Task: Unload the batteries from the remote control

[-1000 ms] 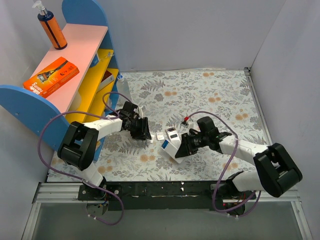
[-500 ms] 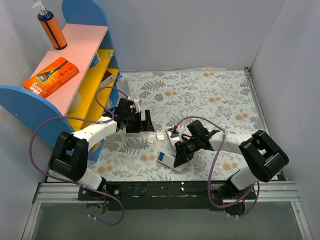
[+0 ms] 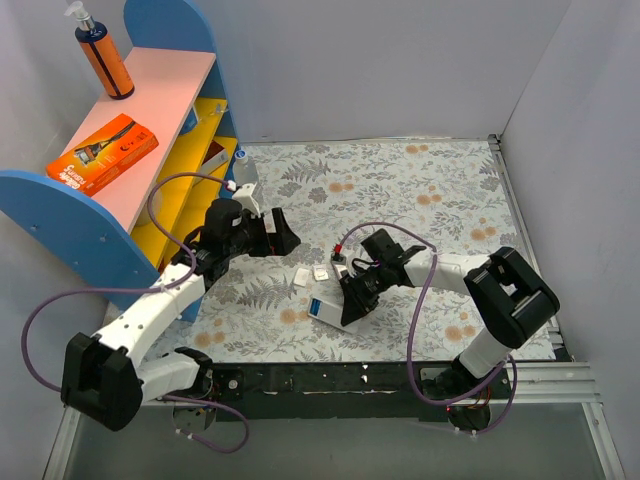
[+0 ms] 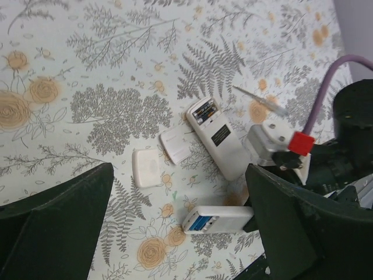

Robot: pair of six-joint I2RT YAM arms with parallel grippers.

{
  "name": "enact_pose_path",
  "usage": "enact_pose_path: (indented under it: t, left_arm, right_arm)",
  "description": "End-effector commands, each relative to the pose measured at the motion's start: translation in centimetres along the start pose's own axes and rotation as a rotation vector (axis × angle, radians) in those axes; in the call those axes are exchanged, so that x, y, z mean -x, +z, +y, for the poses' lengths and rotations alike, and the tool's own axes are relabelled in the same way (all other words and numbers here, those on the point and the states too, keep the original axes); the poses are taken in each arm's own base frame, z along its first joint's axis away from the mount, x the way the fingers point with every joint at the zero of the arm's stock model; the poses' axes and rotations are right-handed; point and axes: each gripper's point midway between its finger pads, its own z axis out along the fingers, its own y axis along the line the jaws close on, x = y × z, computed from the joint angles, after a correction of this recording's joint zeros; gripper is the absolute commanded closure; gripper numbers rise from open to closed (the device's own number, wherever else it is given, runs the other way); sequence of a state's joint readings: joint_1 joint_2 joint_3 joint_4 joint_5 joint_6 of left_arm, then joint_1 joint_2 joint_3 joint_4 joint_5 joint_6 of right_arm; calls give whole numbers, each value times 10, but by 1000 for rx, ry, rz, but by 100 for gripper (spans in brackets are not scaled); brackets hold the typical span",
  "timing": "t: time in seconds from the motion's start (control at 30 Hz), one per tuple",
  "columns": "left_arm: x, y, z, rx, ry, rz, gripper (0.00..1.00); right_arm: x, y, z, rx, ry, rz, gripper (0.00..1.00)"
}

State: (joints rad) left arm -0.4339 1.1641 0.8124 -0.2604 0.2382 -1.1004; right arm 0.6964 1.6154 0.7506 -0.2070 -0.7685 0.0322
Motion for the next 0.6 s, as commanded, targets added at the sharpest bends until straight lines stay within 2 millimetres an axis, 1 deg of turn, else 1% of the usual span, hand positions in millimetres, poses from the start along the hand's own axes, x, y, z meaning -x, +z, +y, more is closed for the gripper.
enact_pose_path:
  t: [0.0, 0.03, 0.1, 0.23, 0.37, 0.47, 0.57]
  left_arm:
    - [26, -20, -15, -51, 37, -150, 2]
    - [29, -23, -16, -60, 41, -165, 2]
    - [31, -29, -21, -81, 49, -190, 2]
    - [36, -34, -23, -84, 57, -217, 2]
    - [37, -36, -23, -81, 58, -225, 2]
    - [40, -37, -22, -74, 58, -238, 2]
    - [42, -41, -20, -62, 59, -254, 2]
  right_arm:
    - [3, -5, -5, -56, -38, 42, 70]
    - [3, -6, -5, -58, -43, 43, 65]
    - [7, -8, -6, -74, -49, 42, 61]
    - [5, -10, -11, -110, -41, 59, 59]
    - [8, -12, -12, -126, -54, 44, 60]
    - [13, -12, -13, -131, -78, 18, 65]
    - [20, -14, -20, -181, -86, -6, 69]
